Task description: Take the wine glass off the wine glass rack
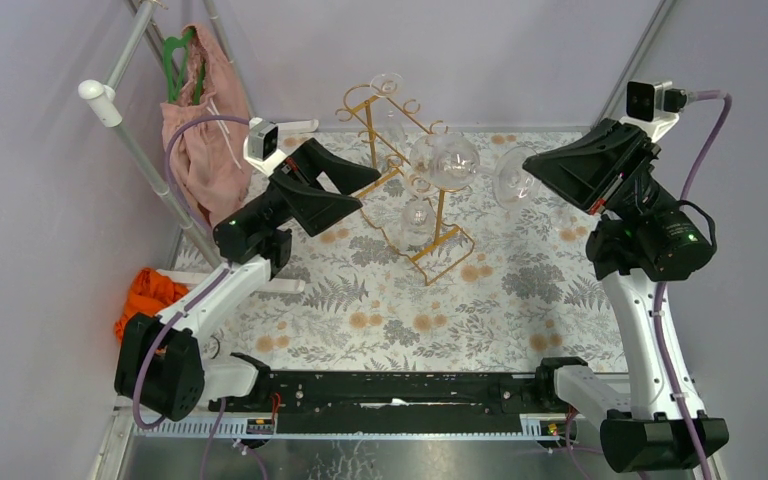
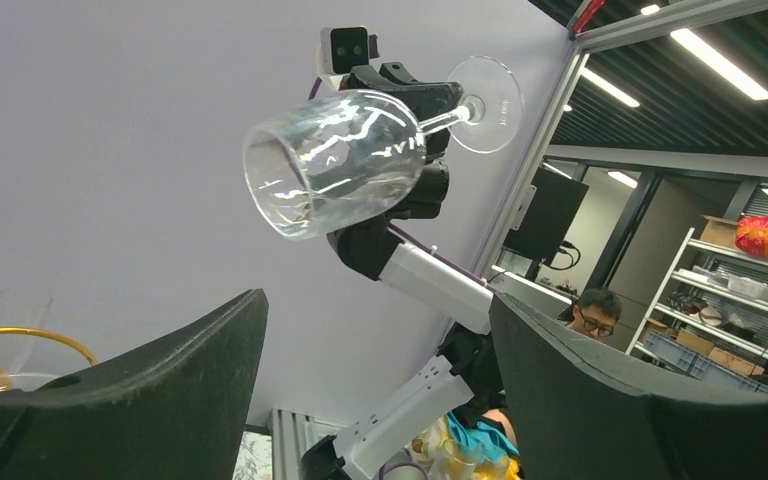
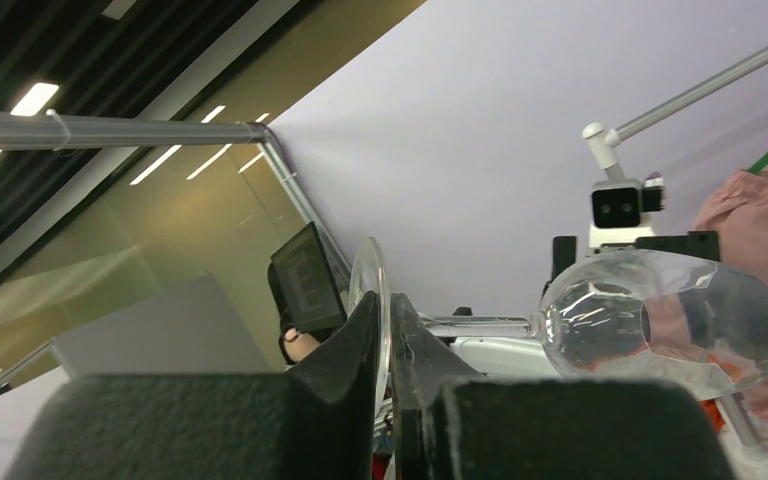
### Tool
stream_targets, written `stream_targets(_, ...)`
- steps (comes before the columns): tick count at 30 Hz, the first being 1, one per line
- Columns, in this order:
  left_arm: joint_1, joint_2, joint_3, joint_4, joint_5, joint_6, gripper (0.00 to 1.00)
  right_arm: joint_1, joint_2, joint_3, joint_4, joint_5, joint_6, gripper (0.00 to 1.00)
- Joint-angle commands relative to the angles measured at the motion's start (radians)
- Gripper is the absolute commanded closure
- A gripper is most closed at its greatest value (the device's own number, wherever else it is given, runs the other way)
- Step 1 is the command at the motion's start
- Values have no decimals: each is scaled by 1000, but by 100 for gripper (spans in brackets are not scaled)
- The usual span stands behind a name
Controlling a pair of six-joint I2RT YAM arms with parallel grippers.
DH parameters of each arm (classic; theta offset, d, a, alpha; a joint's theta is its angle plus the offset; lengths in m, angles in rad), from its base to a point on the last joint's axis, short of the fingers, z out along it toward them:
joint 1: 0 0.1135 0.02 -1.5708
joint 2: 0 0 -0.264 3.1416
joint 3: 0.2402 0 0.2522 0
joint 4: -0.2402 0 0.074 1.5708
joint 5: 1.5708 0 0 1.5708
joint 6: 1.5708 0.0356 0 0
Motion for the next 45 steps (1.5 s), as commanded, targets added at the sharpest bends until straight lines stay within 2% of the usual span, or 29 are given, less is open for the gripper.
stream_targets(1,-12,11,20,88,-6,-8,11,53,13,18,146,53,30,100)
stream_targets(6,-21,12,36,88,-10,-8,11,155,54,0,131,48,-29,100)
stream_targets(16,-24,-18,28,87,-9,-11,11,214,100,-15,160,57,-65,100)
stream_targets(25,-34,-24,19,88,-4,-12,11,354,207,-39,301,108,-74,100)
stream_targets(30,-37,-60,6,87,-7,-17,11,383,261,-52,423,135,-38,100)
stream_targets(33,-38,-105,-19,87,-20,-18,16,390,290,-69,495,159,-13,100)
stream_targets(40,-39,-206,-48,50,-26,0,36,423,325,-60,498,158,-34,100)
stream_targets(45,-38,-214,-46,23,-30,9,50,455,344,-55,491,144,-44,100)
